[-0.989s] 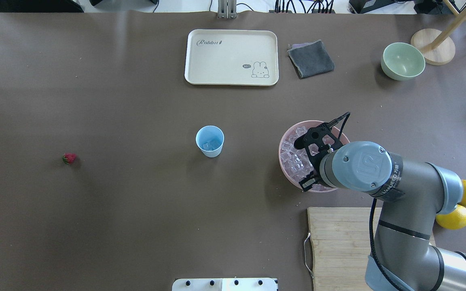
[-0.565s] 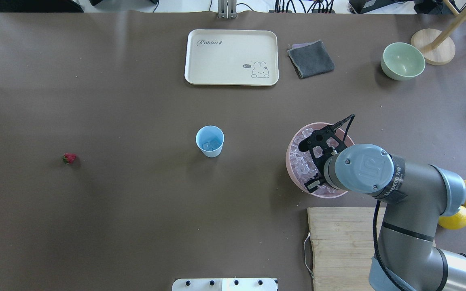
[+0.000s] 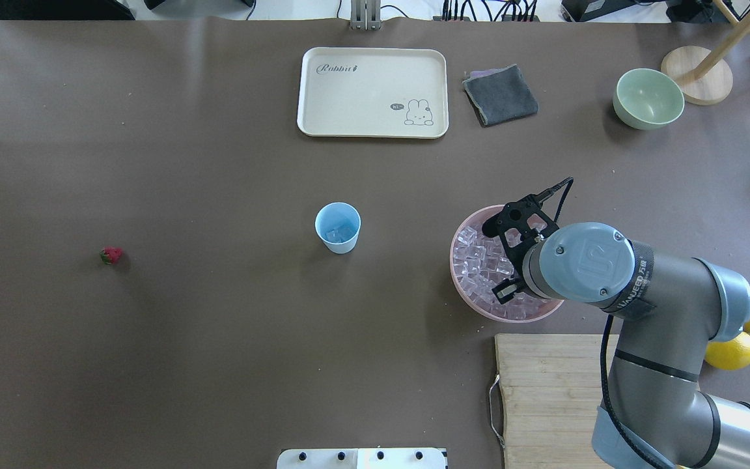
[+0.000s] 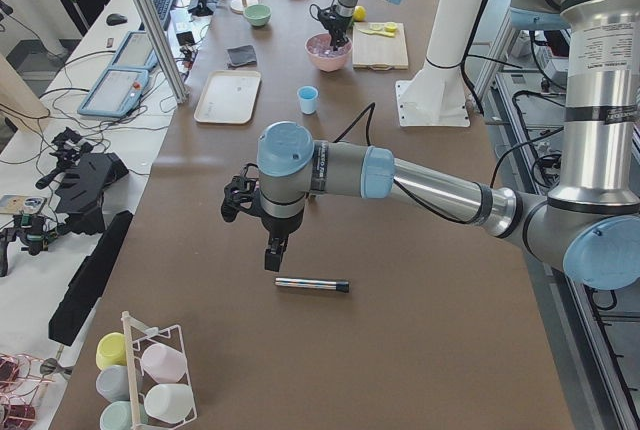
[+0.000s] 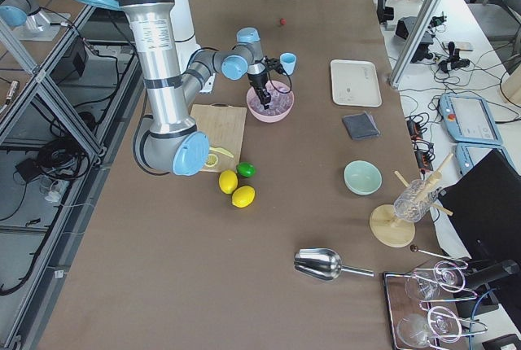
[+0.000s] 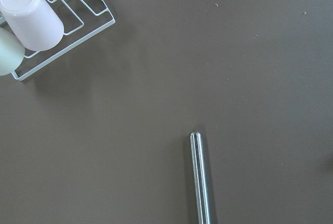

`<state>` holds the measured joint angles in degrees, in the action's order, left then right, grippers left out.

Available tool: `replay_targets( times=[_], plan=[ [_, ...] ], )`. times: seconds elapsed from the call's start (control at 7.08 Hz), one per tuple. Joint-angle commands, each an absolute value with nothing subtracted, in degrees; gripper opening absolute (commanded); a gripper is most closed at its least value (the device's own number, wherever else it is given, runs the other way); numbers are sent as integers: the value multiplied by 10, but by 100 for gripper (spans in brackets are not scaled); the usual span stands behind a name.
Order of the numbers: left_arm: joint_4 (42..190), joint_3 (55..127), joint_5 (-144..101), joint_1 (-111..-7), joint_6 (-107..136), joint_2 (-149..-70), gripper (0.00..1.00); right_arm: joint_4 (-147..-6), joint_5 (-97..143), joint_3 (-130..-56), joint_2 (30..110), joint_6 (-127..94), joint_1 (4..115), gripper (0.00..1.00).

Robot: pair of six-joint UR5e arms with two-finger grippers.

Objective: Mash ice and strawberries in cup
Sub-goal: 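Carry the ice cube with the right gripper to the blue cup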

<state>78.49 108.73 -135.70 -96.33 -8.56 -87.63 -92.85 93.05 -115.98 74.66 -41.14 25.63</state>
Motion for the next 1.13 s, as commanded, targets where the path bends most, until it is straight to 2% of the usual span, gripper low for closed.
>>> replay_targets(
  times=[0.0, 0.14, 0.57, 0.99],
  plan=[
    [785, 1087, -1357, -964, -85, -876, 99, -932, 931, -1167, 745, -410, 262, 23],
    [785, 1088, -1357, -964, -85, -876, 99, -944, 938, -1172, 735, -410, 270, 23],
    [785, 1085, -1358, -963, -85, -876, 99, -1048, 936, -1135, 571, -437, 272, 21],
    [785, 1083, -1357, -963, -85, -875, 99, -1002, 935, -948, 395, -523, 274, 19]
  ],
)
